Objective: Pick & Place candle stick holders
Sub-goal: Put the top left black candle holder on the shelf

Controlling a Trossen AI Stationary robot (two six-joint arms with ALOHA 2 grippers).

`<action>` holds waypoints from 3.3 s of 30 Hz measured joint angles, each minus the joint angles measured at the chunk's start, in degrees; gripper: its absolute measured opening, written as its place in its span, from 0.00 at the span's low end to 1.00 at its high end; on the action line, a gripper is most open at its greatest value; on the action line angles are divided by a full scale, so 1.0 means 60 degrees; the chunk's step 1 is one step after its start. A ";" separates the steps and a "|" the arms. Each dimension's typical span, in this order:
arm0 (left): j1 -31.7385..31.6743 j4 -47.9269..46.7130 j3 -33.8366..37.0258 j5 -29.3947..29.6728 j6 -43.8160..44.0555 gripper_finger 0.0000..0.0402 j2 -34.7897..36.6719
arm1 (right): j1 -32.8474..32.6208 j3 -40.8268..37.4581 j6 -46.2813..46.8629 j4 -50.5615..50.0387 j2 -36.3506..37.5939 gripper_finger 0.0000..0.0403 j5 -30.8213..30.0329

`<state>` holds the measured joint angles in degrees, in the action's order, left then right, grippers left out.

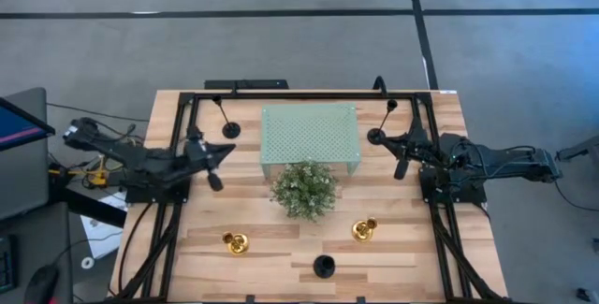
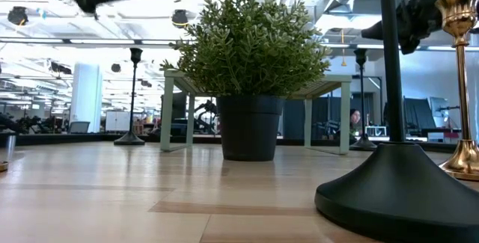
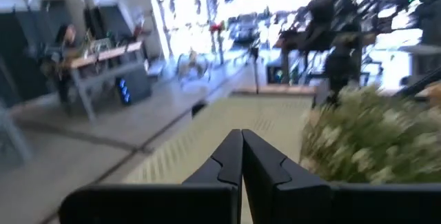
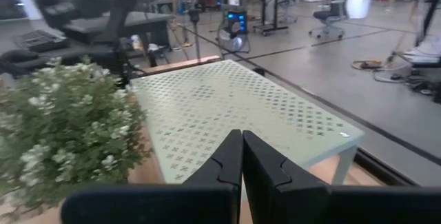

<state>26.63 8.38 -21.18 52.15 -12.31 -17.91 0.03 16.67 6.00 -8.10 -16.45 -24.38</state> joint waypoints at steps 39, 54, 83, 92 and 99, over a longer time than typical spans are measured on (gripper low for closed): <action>-0.0281 -0.0091 0.2033 0.3646 0.0732 0.01 0.1569 | 0.0007 0.0000 0.0000 -0.0248 0.0000 0.00 -0.0194; -0.3758 -0.0078 0.2902 0.2531 0.2458 0.01 0.0152 | 0.0007 0.0000 0.0000 0.0067 0.0000 0.00 -0.0193; -0.7539 0.2266 0.2902 -0.1274 0.2351 0.37 -0.1421 | 0.0007 0.0000 -0.0093 -0.0153 0.0000 0.00 -0.0172; -0.8335 0.2585 0.2902 -0.1616 0.2451 0.52 -0.1421 | 0.0007 0.0000 -0.0087 -0.0153 0.0000 0.00 -0.0172; -0.8901 0.2984 0.2902 -0.3187 0.2918 0.58 -0.1694 | 0.0007 0.0000 -0.0091 -0.0149 0.0000 0.00 -0.0177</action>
<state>-26.77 26.28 -3.77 33.03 5.19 -28.08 0.08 16.67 5.45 -8.99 -16.45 -25.44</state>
